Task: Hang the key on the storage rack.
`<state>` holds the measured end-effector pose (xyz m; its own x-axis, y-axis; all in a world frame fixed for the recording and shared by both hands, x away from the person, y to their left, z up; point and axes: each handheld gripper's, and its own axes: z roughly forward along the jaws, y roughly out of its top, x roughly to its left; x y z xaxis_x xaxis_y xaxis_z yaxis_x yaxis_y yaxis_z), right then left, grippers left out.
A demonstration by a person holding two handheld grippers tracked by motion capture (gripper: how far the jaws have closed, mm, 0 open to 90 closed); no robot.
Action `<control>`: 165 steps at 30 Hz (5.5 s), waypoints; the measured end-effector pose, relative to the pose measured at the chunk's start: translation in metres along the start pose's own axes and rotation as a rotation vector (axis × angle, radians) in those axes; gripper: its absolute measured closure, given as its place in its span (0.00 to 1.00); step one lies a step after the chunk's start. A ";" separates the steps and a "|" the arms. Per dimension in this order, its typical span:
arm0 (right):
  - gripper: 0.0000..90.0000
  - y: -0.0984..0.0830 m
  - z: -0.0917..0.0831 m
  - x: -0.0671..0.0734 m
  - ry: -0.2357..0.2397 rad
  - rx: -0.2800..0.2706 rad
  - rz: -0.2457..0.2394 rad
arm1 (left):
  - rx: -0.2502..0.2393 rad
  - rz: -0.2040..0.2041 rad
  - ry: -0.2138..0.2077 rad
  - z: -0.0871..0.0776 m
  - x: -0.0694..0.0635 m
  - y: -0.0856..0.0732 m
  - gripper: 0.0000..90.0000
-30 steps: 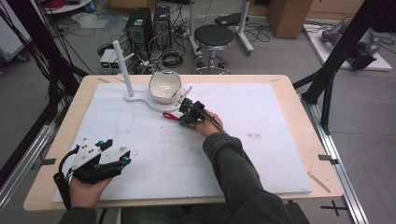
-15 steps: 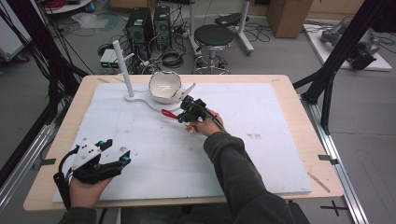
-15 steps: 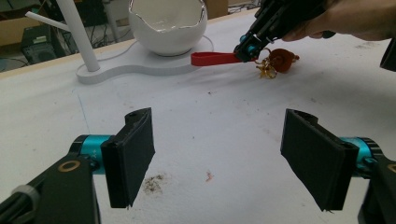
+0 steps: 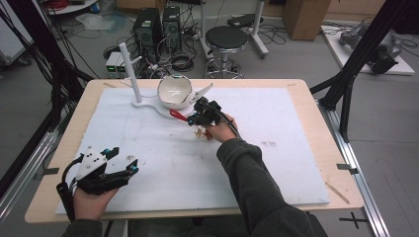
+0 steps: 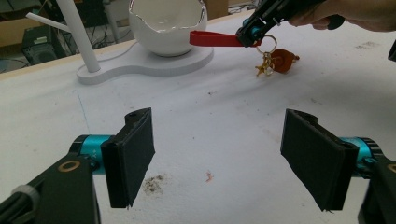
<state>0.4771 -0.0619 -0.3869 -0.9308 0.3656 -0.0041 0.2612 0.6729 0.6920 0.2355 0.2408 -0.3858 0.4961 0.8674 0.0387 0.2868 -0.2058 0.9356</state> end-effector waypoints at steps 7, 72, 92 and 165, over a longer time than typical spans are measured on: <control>0.96 0.003 -0.010 0.001 0.005 -0.046 0.014 | 0.000 0.002 0.001 0.000 0.000 0.000 0.29; 0.96 0.069 -0.029 0.012 0.019 -0.263 -0.007 | -0.007 0.005 0.001 -0.002 0.001 0.000 0.29; 0.96 0.098 -0.014 0.015 0.015 -0.283 -0.022 | -0.010 0.000 0.002 -0.002 0.002 0.000 0.29; 0.96 0.158 0.055 0.030 -0.154 -0.200 -0.013 | -0.022 -0.003 0.014 -0.007 0.006 -0.001 0.29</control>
<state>0.5048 0.0910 -0.3176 -0.8800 0.4614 -0.1130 0.1795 0.5432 0.8202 0.2321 0.2497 -0.3843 0.4840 0.8741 0.0406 0.2698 -0.1932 0.9433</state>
